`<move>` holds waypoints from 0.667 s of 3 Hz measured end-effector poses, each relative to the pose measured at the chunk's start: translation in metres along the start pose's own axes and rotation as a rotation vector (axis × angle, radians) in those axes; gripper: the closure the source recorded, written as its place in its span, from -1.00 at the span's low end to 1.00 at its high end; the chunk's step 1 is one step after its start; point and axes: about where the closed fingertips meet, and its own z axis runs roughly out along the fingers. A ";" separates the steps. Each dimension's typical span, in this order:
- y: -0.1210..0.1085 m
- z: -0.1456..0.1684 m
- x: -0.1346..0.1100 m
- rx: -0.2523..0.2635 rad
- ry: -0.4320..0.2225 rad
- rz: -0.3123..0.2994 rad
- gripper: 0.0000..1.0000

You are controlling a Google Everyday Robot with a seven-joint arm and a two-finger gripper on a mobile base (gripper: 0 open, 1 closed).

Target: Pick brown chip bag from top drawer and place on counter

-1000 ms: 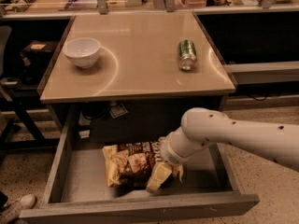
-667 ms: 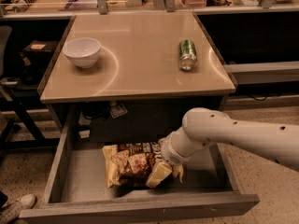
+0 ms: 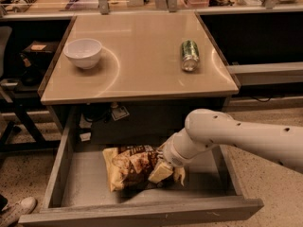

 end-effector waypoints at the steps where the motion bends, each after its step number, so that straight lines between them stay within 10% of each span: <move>1: 0.000 0.000 0.000 0.000 0.000 0.000 0.77; 2: 0.001 -0.005 -0.003 0.000 0.000 0.000 1.00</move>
Offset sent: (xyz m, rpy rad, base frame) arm 0.0051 0.0084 0.0427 0.0114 -0.0650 -0.0095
